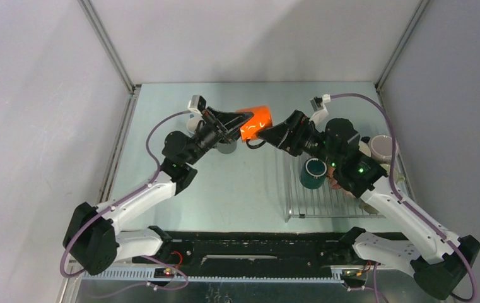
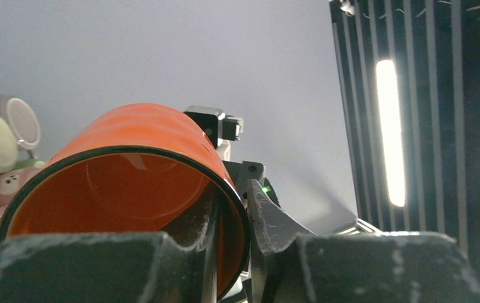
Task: Unload the cups from the dish rack
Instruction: Place the cup at the center of the board.
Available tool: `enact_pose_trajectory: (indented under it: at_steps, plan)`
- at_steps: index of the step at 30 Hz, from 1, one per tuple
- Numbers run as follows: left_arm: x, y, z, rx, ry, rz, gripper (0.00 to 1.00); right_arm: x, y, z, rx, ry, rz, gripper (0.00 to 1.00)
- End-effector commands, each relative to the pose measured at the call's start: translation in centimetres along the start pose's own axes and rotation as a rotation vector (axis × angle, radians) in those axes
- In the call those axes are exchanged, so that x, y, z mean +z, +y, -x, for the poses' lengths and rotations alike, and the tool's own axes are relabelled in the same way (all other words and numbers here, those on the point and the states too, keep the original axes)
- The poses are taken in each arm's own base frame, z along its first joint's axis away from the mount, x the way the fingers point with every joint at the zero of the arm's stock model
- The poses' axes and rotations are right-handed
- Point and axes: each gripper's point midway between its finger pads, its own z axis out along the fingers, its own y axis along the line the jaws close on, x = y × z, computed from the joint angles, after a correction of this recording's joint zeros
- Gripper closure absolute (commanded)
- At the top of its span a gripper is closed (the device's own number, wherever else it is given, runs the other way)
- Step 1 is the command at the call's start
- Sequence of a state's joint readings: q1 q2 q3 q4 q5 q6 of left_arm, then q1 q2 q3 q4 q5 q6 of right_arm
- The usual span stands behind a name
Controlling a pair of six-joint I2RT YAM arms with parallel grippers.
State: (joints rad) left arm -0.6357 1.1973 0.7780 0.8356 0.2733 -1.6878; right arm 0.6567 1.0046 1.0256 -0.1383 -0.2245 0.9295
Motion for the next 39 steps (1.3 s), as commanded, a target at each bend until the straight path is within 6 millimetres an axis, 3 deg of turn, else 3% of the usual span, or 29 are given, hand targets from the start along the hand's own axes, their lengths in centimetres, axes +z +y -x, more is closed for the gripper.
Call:
enact_pose_trajectory:
  at_steps: [1, 8, 20, 33, 39]
  plan:
    - [-1.3, -1.6, 0.4, 0.082, -0.019, -0.046, 1.0, -0.6, -0.2, 0.2, -0.061, -0.02, -0.034, 0.09]
    - [-3.4, -0.1, 1.5, 0.143, -0.051, 0.025, 1.0, -0.5, -0.5, -0.4, -0.136, 0.005, -0.087, 0.07]
    - [-10.4, 5.0, 4.9, 0.25, -0.164, 0.21, 1.0, -1.4, -4.1, -0.8, -0.229, 0.024, -0.253, 0.06]
    - [-19.9, 11.7, 12.4, 0.381, -0.408, 0.576, 1.0, -2.1, -7.3, -1.8, -0.291, 0.07, -0.385, 0.06]
    - [-22.7, 13.2, 16.8, 0.422, -0.519, 0.729, 1.0, -2.4, -8.0, -2.2, -0.31, 0.084, -0.4, 0.06]
